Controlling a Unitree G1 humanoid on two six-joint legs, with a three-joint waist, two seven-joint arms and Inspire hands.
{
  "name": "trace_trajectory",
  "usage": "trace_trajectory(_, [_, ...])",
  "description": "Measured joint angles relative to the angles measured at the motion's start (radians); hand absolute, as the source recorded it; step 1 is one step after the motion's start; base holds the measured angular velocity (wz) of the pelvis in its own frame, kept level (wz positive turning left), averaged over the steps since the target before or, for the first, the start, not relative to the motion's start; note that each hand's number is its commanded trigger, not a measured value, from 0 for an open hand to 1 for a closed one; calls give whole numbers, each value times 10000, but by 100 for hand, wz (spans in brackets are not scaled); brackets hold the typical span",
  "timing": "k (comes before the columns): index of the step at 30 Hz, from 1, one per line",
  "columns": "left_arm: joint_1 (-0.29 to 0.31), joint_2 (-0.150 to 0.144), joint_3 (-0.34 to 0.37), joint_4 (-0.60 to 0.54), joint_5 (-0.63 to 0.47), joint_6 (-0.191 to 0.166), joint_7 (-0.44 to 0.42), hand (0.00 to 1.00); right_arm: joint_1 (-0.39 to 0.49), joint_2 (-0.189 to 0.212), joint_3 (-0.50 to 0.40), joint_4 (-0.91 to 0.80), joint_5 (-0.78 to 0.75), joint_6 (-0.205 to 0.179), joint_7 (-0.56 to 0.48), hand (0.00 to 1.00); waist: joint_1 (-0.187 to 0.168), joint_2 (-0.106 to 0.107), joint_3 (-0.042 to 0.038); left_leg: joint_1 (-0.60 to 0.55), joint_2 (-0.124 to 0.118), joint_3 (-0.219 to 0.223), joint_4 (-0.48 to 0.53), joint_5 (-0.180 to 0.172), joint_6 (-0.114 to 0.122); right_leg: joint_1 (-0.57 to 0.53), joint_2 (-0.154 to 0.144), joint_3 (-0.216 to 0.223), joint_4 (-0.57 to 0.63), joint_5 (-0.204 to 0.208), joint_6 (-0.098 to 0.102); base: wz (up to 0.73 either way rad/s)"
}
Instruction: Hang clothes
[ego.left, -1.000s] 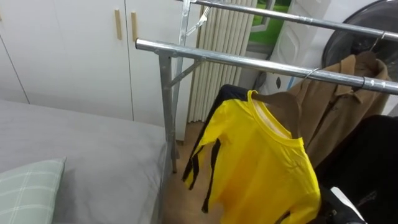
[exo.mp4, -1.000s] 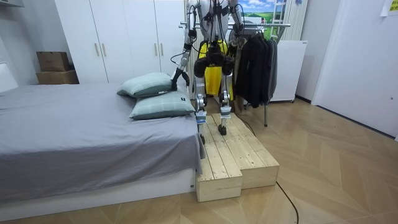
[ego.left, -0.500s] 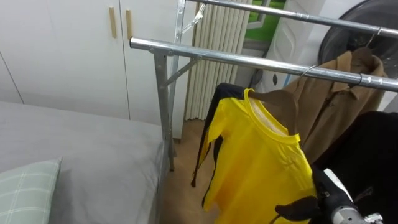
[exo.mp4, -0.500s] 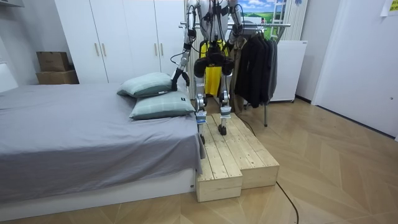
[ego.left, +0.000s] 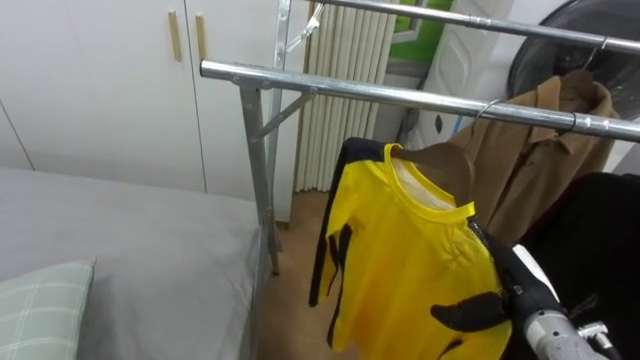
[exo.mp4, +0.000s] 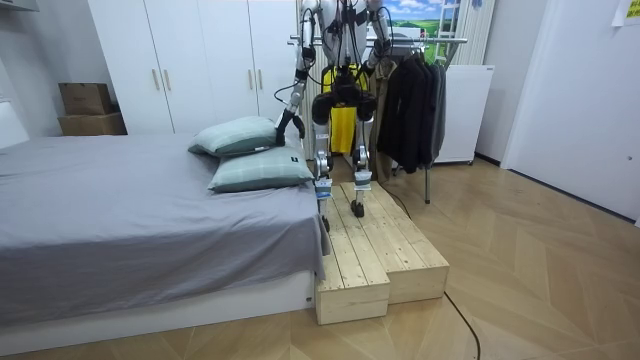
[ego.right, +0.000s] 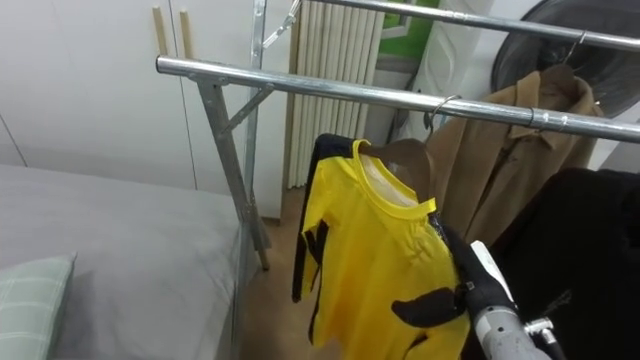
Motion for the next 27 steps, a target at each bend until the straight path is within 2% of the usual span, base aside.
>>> trace_trajectory(7, [44,-6,-8,20,-4,-9,-61,0,2,1,-62,1,948,0,-25,0,-23,63,39,9,-3,48,-19,-2,0,-9,8,56,2,0,0,-1])
trace_trajectory(12, [68,-48,-9,31,-3,-20,-79,0,12,54,-261,1,989,0,-246,0,-82,119,62,4,-3,52,-66,-2,0,-11,14,87,1,-1,2,0])
trace_trajectory(19, [162,-59,-10,99,-30,-11,-91,0,20,114,-429,-49,1003,-3,-944,0,-353,174,22,-29,-4,40,-96,-3,0,-51,22,93,-14,-10,14,0])
trace_trajectory(27, [164,-81,-4,119,-27,5,-88,0,119,129,-428,-52,1231,-81,-1303,0,-354,205,6,4,0,100,-50,-4,0,-54,55,184,-20,-10,14,-1])
